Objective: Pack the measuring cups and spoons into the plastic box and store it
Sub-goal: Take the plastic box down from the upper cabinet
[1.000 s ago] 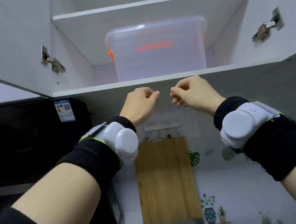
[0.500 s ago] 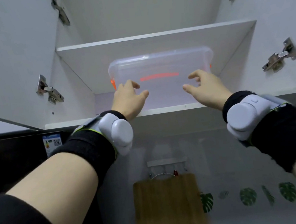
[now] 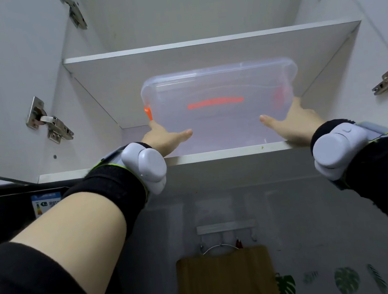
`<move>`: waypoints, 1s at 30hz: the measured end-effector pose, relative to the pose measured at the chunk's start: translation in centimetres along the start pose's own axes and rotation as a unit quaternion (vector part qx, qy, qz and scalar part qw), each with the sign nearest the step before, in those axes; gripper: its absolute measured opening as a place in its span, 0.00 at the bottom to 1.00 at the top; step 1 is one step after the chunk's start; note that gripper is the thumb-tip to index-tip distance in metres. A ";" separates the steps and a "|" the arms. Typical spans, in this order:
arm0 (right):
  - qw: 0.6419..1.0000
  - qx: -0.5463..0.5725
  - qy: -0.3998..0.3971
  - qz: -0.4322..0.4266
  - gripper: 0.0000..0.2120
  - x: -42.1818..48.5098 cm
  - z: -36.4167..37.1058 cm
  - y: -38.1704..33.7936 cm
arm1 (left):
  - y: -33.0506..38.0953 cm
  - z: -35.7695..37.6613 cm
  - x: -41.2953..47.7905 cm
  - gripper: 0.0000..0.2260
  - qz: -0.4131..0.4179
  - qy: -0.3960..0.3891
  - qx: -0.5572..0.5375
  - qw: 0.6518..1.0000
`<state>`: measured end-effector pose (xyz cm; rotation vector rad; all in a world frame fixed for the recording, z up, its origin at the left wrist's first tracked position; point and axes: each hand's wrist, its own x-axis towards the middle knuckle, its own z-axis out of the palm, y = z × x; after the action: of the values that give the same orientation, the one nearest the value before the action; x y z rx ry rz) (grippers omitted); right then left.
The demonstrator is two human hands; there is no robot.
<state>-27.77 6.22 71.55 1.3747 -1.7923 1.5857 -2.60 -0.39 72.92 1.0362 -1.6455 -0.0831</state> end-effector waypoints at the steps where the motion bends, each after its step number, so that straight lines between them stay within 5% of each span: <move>1: 1.000 0.007 -0.003 0.005 0.43 0.2 0.0 -0.1 | 0.0 0.1 0.0 0.46 -0.004 -0.003 -0.004 1.000; 14: 0.993 0.029 -0.088 0.077 0.48 0.8 -1.0 -0.9 | -0.2 0.0 -0.5 0.41 0.018 0.022 -0.038 0.999; 22: 0.989 0.103 -0.062 0.085 0.47 0.3 -2.0 -0.6 | 0.0 -0.3 -1.8 0.36 0.010 0.049 -0.008 0.999; 30: 0.982 0.163 0.036 0.091 0.47 -1.2 -2.7 -0.9 | 1.2 -0.8 -3.8 0.38 -0.029 0.177 -0.031 0.983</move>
<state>-27.34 9.26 71.88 1.2972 -1.7118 2.0736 -2.70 3.20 71.06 0.9873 -1.2831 0.0112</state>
